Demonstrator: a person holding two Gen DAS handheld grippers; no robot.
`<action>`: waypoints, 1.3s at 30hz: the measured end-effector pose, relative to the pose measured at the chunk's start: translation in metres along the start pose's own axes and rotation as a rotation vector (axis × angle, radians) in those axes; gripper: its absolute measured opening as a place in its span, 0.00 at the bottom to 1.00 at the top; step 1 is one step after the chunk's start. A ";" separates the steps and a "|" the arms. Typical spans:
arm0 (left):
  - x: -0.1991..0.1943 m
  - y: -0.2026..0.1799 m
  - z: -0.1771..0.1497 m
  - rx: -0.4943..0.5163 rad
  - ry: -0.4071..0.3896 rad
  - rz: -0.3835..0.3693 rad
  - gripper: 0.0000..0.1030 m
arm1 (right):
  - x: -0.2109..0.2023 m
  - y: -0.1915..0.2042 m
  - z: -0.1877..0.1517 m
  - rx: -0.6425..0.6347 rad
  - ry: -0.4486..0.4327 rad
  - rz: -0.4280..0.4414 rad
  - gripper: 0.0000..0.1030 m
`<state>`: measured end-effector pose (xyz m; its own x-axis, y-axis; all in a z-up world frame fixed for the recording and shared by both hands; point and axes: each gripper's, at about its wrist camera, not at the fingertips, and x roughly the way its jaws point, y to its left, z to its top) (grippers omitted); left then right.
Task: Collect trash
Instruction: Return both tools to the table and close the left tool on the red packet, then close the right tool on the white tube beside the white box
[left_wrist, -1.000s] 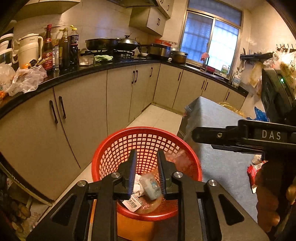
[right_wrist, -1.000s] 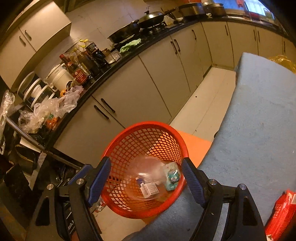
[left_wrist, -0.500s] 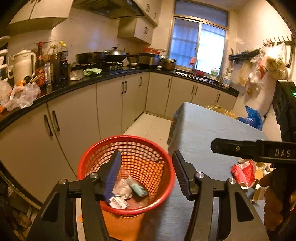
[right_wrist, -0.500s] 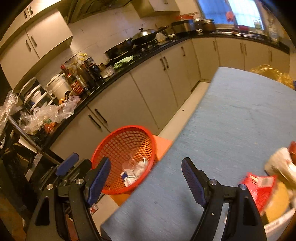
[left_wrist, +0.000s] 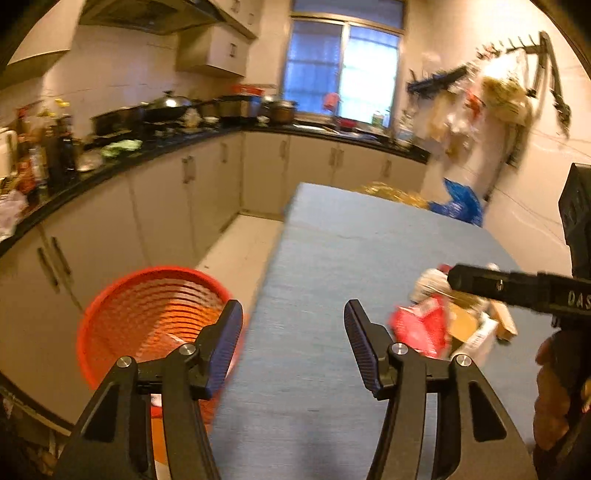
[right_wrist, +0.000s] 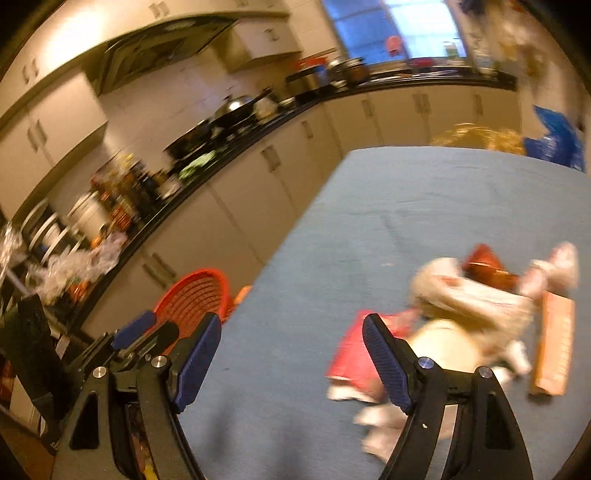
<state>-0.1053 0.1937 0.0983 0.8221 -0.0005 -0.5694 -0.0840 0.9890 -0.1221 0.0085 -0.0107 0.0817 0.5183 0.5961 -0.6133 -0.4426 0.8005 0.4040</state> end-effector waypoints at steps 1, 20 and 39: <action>0.003 -0.006 0.000 0.005 0.012 -0.016 0.54 | -0.007 -0.010 0.000 0.016 -0.016 -0.013 0.80; 0.090 -0.154 -0.008 0.229 0.264 -0.200 0.30 | -0.076 -0.130 -0.029 0.221 -0.094 -0.131 0.80; 0.087 -0.110 -0.002 0.143 0.195 -0.132 0.03 | -0.055 -0.105 -0.062 0.044 0.001 -0.064 0.81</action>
<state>-0.0256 0.0842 0.0604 0.6953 -0.1452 -0.7039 0.1083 0.9894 -0.0972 -0.0184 -0.1312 0.0309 0.5435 0.5436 -0.6396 -0.3761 0.8389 0.3935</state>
